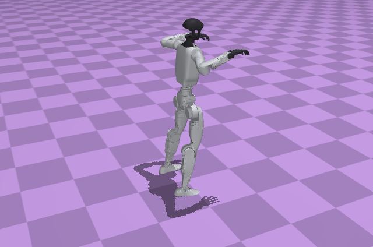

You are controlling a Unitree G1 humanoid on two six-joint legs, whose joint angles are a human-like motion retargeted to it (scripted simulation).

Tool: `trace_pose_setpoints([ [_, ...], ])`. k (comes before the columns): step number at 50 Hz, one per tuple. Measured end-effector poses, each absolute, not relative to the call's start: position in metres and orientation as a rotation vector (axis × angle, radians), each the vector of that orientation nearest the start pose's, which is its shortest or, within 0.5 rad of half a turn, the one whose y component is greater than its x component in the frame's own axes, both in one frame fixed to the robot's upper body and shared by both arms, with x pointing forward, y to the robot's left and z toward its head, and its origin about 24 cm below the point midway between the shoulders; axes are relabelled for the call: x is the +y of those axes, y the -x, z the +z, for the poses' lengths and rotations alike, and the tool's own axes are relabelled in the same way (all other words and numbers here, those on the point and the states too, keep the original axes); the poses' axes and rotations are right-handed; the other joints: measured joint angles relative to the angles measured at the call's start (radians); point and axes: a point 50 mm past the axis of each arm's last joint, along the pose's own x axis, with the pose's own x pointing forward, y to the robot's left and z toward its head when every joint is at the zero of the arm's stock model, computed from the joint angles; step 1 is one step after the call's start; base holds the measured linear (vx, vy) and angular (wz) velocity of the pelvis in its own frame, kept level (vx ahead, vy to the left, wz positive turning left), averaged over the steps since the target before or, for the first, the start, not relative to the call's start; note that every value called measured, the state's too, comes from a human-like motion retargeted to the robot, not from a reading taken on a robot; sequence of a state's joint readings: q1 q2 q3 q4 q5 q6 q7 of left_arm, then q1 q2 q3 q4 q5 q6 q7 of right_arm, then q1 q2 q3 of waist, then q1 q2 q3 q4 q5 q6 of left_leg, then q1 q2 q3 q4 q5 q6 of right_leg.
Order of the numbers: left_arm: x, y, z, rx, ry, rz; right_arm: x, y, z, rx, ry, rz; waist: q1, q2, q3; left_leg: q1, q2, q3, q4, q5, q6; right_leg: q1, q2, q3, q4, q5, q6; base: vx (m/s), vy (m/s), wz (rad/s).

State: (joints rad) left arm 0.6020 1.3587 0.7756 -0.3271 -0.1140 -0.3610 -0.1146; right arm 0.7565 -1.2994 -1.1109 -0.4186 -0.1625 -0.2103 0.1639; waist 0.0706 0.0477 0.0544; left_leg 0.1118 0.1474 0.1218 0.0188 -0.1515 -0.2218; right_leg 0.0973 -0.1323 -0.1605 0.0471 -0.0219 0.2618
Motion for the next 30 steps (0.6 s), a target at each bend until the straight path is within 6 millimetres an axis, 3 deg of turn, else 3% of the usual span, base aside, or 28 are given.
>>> trace_pose_setpoints([
  [8, 0.295, -0.184, 0.276, -0.412, -1.445, -0.188, -0.302, -0.162, 0.308, -0.328, 1.802, -0.028, 0.001, -0.007, 0.012, 0.004, -0.007, -0.003, -0.002, 0.001, 0.005, 0.006, -0.007, -0.002, 0.000, -0.001, 0.000, 0.00, 0.00, 0.00],
  [14, 0.300, -0.187, 0.269, -0.317, -1.475, -0.209, -0.302, -0.169, 0.301, -0.310, 1.759, 0.010, -0.007, -0.020, -0.036, 0.005, -0.013, -0.007, -0.009, 0.006, 0.009, 0.006, -0.013, -0.006, 0.000, 0.002, 0.000, 0.00, 0.00, 0.00],
  [30, 0.294, -0.188, 0.279, -0.377, -1.495, -0.200, -0.303, -0.170, 0.307, -0.322, 1.779, -0.019, -0.017, -0.016, -0.044, -0.002, -0.014, -0.019, -0.007, 0.005, 0.008, 0.006, -0.015, -0.017, 0.004, -0.001, 0.000, 0.00, 0.00, 0.00],
])
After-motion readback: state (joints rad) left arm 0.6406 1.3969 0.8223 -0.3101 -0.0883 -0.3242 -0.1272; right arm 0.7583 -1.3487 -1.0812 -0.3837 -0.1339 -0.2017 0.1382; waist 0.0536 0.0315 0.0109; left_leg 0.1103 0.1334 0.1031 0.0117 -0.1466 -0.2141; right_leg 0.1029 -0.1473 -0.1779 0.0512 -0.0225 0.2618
